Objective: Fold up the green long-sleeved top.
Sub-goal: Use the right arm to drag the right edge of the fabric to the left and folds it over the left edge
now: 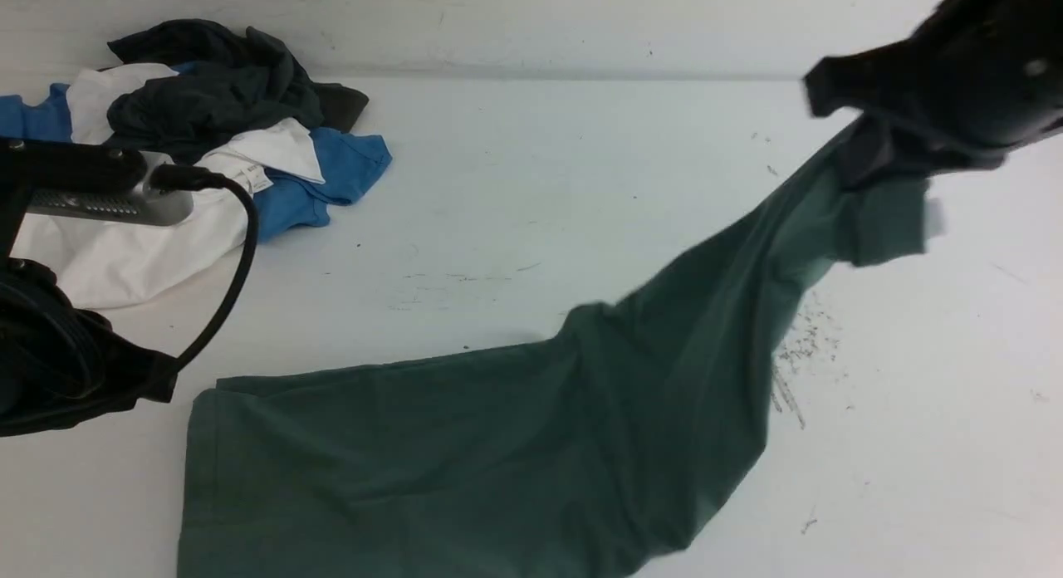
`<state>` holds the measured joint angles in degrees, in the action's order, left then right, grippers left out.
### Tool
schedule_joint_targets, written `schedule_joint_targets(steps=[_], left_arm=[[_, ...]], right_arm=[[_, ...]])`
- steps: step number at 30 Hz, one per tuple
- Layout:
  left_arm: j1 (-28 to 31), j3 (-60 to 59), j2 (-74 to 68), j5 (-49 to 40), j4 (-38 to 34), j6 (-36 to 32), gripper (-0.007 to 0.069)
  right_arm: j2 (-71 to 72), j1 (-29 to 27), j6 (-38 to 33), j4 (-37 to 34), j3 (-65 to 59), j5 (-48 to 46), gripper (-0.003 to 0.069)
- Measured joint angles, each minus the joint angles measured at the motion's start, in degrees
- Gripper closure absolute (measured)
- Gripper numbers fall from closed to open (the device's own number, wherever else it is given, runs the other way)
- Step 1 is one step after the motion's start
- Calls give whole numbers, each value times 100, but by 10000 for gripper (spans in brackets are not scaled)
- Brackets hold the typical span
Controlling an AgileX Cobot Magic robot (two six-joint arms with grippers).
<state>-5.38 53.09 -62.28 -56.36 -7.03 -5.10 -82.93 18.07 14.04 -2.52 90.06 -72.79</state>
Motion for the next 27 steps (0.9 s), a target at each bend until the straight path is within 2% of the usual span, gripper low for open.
schedule_joint_targets(steps=[3, 4, 8, 13, 16, 19, 27], left_arm=[[0, 0, 0, 0, -5, 0, 629], [0, 0, 0, 0, -5, 0, 629], [0, 0, 0, 0, -5, 0, 629], [0, 0, 0, 51, -5, 0, 629], [0, 0, 0, 87, -16, 0, 629], [0, 0, 0, 94, -36, 0, 629], [0, 0, 0, 100, -226, 0, 629]], right_arm=[[198, -685, -333, 118, -88, 7, 619], [207, -731, -352, 131, -98, 6, 619], [292, -1832, -661, 470, -447, 6, 619], [265, -2567, -1029, 479, -603, -18, 619], [270, -2616, -1122, 301, -603, -18, 619], [255, -2518, -1331, -178, -603, -12, 619], [17, -1981, -1472, -1348, -603, 22, 619]])
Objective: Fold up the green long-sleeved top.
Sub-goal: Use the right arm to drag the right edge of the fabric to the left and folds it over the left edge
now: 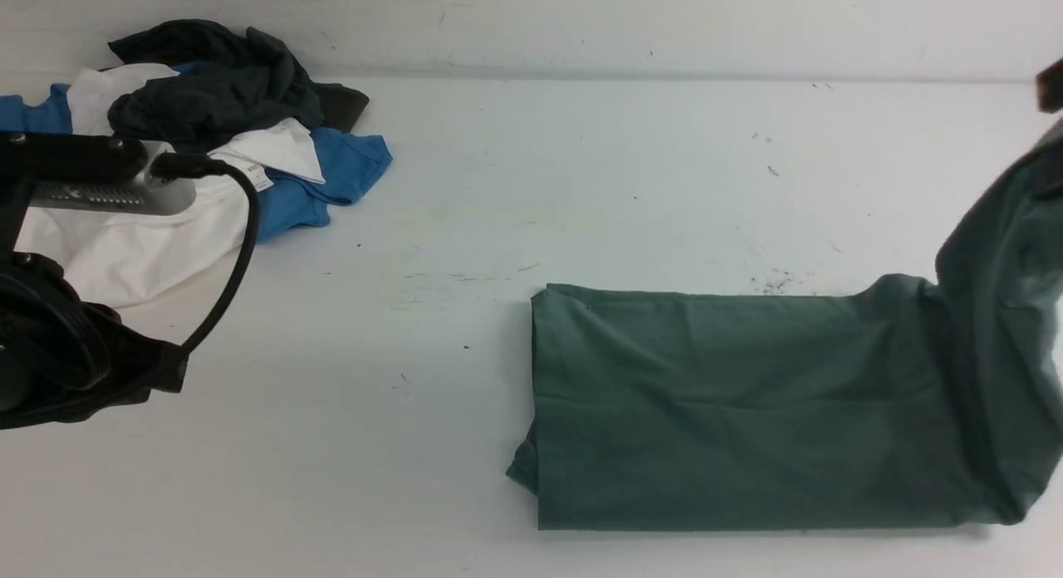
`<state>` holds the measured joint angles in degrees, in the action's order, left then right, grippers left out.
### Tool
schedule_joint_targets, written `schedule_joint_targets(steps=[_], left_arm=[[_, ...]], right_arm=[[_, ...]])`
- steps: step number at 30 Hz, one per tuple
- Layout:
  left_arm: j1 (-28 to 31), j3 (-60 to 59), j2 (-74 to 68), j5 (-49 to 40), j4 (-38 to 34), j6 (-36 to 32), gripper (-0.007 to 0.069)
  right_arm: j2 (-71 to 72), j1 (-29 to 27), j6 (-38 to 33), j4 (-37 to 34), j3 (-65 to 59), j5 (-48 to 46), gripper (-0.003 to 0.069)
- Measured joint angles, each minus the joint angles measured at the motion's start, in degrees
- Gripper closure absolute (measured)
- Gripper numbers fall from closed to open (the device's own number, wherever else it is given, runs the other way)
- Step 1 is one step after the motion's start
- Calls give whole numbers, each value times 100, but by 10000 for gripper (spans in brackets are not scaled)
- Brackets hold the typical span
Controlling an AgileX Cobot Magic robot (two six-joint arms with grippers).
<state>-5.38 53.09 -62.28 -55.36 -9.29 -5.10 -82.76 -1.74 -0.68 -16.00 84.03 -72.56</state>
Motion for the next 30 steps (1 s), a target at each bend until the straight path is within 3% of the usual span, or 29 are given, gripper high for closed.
schedule_joint_targets(steps=[6, 15, 26, 30], left_arm=[[0, 0, 0, 5, -53, -5, 629], [0, 0, 0, 5, -75, -5, 629], [0, 0, 0, -13, -81, -21, 629], [0, 0, 0, -29, -81, -21, 629]], right_arm=[[-340, 1110, 194, -909, 0, 259, 619], [-1133, 2623, 534, -1175, 0, 876, 619], [-2180, 3516, 636, -1197, 0, 1744, 617], [-2562, 3693, 636, -1279, 0, 2058, 571]])
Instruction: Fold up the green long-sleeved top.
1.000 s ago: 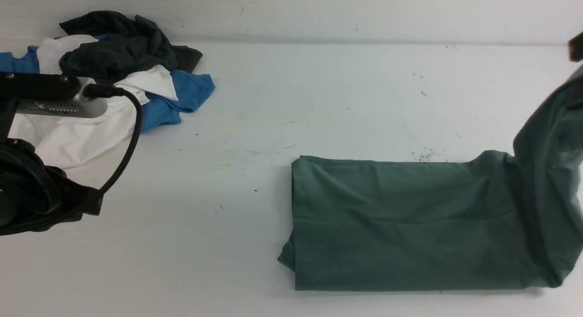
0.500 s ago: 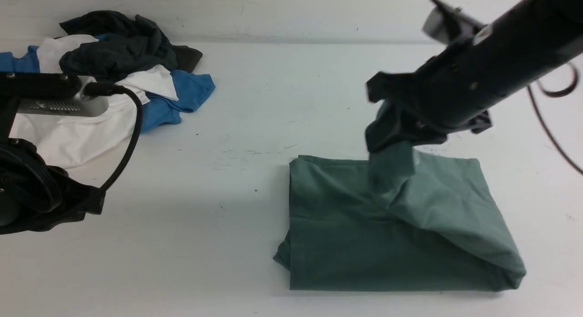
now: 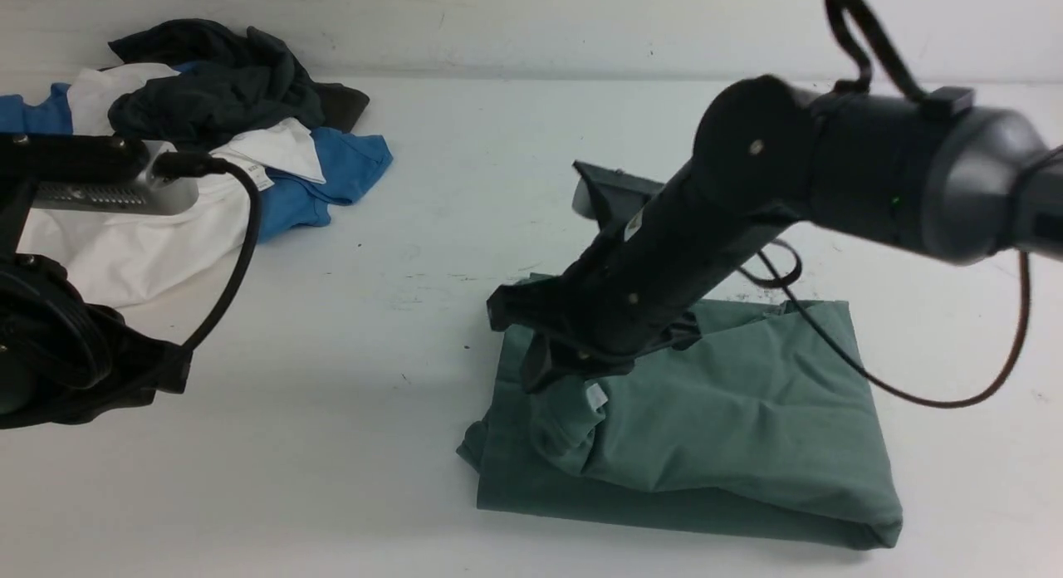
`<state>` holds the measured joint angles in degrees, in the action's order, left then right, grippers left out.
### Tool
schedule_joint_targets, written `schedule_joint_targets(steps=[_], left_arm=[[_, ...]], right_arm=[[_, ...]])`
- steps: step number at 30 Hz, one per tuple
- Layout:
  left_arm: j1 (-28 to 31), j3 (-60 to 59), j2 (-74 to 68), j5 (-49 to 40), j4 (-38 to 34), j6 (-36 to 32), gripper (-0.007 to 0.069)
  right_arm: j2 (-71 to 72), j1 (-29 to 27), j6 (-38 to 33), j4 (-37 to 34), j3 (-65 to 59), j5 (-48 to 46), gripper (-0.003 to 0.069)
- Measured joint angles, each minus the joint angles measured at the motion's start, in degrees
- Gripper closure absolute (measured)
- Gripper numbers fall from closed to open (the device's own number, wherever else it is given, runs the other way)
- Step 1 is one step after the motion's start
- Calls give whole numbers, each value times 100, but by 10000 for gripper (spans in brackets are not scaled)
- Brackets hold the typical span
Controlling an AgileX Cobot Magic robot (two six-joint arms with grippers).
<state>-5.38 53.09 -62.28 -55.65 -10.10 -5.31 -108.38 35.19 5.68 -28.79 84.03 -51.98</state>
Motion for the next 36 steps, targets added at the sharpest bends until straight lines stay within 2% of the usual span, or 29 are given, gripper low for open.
schedule_joint_targets(steps=[6, 7, 9, 11, 16, 17, 19, 20, 21, 22, 23, 24, 25, 26, 29, 36], left_arm=[[0, 0, 0, -7, -13, 0, 629], [0, 0, 0, -7, -13, 0, 629], [0, 0, 0, -7, -17, 0, 629], [0, 0, 0, 19, -70, 0, 629], [0, 0, -6, 83, -425, -242, 629], [0, 0, -68, 157, -867, -574, 629], [-72, 6, -206, 249, -1310, -907, 629], [-87, 6, -206, 249, -1364, -953, 629], [-297, 14, -426, 368, -1792, -1312, 629], [-466, 33, -580, 422, -2031, -1512, 629], [-466, 39, -613, 437, -2070, -1544, 629], [-760, 101, -863, 512, -2289, -1709, 629], [-960, 186, -1094, 561, -2406, -1769, 629], [-1091, 272, -1287, 602, -2460, -1768, 629], [-1267, 608, -1811, 625, -2509, -1649, 629], [-1287, 1370, -2866, 587, -2519, -1900, 623]], right_arm=[[-175, 136, 8, -514, 0, 446, 330], [-175, 136, 8, -529, 0, 446, 320], [-127, 136, -8, -613, 0, 389, 221], [-5, 100, -54, -493, 21, 235, 153], [279, -89, -156, 518, 366, -529, 136], [428, -252, -151, 1323, 684, -1174, 175], [539, -407, -139, 2071, 927, -1617, 246], [539, -407, -139, 2071, 927, -1642, 246], [649, -565, -139, 2659, 994, -1753, 334], [724, -681, -139, 2930, 976, -1799, 399], [751, -731, -139, 3011, 960, -1800, 426], [851, -919, -135, 3192, 847, -1823, 524], [920, -1088, -135, 3222, 688, -1828, 591], [1000, -1223, -135, 3192, 521, -1836, 625], [1154, -1523, -313, 2959, 4, -1875, 663], [1283, -1738, -673, 2528, -561, -1893, 673]])
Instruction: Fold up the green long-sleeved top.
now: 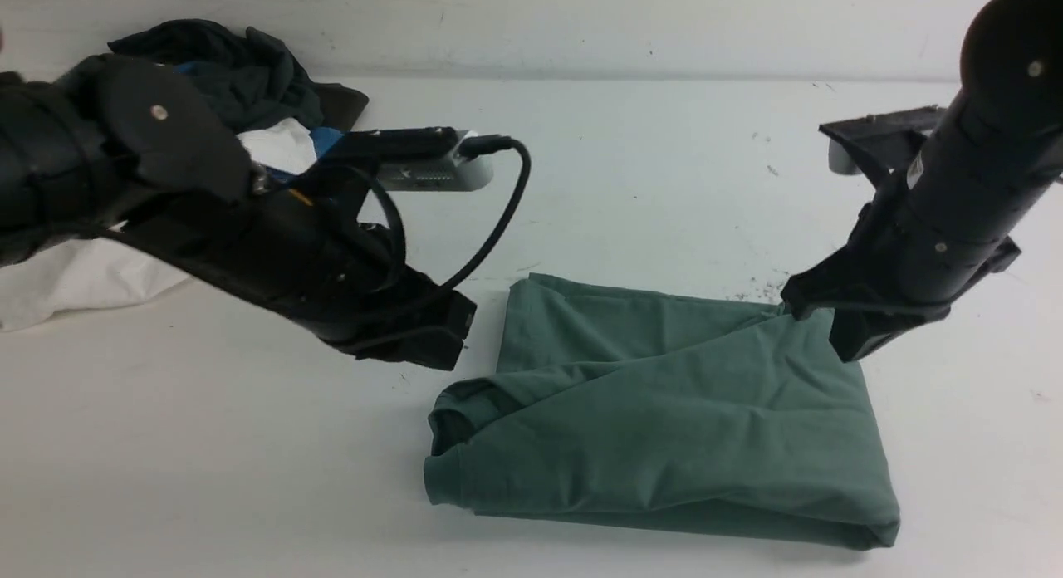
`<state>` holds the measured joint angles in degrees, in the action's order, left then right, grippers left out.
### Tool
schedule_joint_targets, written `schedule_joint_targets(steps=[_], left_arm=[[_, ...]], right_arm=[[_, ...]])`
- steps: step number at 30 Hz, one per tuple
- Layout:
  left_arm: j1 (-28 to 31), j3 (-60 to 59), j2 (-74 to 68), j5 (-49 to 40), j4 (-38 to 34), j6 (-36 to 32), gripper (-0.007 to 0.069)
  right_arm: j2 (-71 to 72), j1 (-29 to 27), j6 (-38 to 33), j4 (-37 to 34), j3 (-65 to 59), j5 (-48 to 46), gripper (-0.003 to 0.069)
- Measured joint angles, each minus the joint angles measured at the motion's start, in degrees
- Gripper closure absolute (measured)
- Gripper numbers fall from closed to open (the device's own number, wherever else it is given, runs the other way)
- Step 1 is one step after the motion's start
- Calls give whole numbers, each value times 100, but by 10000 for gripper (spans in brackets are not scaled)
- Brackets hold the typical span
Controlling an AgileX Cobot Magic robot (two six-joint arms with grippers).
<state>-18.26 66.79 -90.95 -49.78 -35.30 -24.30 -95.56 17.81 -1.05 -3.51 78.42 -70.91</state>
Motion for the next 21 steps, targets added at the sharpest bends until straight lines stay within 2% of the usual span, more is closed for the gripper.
schedule_joint_targets(steps=[4, 12, 16, 21], left_arm=[[0, 326, -599, -182, 0, -217, 570], [-7, 407, -1511, -359, -4, -257, 323], [-7, 409, -1717, -621, -115, -280, 284], [-7, 409, -1782, -729, -211, -305, 307]], right_arm=[[19, -5, -37, -240, -6, 6, 673], [26, -5, -194, -603, -6, 69, 673], [26, -5, -197, -619, -6, 152, 673], [26, -5, -214, -654, -6, 270, 673]])
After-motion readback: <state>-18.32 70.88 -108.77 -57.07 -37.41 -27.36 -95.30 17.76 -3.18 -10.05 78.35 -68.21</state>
